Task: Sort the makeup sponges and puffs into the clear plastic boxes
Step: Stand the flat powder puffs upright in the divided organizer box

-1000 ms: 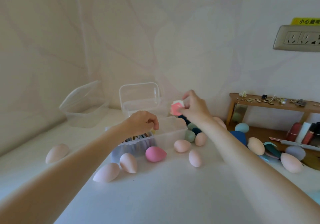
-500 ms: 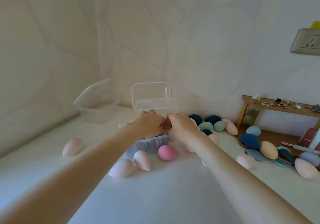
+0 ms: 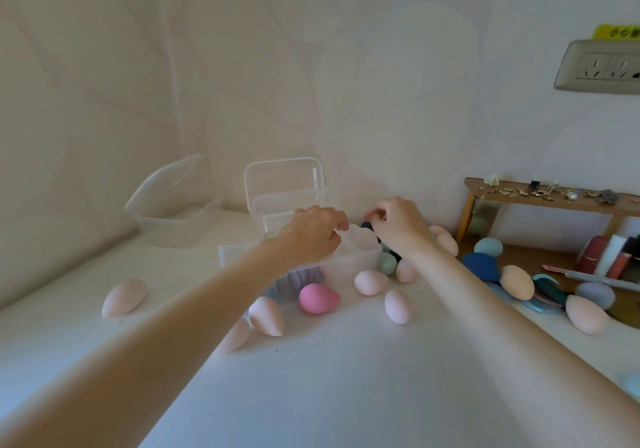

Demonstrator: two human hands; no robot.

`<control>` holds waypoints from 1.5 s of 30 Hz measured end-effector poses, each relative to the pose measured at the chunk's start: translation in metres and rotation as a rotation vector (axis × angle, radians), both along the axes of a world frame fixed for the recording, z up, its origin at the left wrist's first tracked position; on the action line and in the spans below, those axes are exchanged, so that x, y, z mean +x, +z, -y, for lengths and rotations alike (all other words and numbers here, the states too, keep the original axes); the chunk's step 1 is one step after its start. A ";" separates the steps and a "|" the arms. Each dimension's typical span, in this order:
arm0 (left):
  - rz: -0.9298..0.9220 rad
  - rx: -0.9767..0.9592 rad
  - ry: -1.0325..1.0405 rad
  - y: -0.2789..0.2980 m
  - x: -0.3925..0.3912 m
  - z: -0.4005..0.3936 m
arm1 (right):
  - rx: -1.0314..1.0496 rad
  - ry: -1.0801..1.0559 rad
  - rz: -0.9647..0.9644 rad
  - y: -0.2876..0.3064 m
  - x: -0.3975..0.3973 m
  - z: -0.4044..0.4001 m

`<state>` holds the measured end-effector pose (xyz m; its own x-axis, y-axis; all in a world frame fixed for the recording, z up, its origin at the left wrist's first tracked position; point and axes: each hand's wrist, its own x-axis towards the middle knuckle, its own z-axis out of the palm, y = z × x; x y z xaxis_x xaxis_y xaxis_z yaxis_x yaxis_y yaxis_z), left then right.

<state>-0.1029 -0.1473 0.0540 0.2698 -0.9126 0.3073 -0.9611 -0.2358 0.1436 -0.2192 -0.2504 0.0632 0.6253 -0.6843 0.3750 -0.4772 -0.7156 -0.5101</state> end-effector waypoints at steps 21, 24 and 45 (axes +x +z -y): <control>0.131 0.098 -0.212 -0.024 -0.101 0.069 | -0.076 -0.206 -0.407 -0.053 -0.121 0.085; 0.119 0.093 -0.210 -0.025 -0.101 0.066 | -0.028 -0.126 -0.458 -0.050 -0.120 0.081; 0.068 0.034 -0.118 -0.016 -0.064 0.033 | -0.136 -0.140 -0.089 0.001 -0.074 0.035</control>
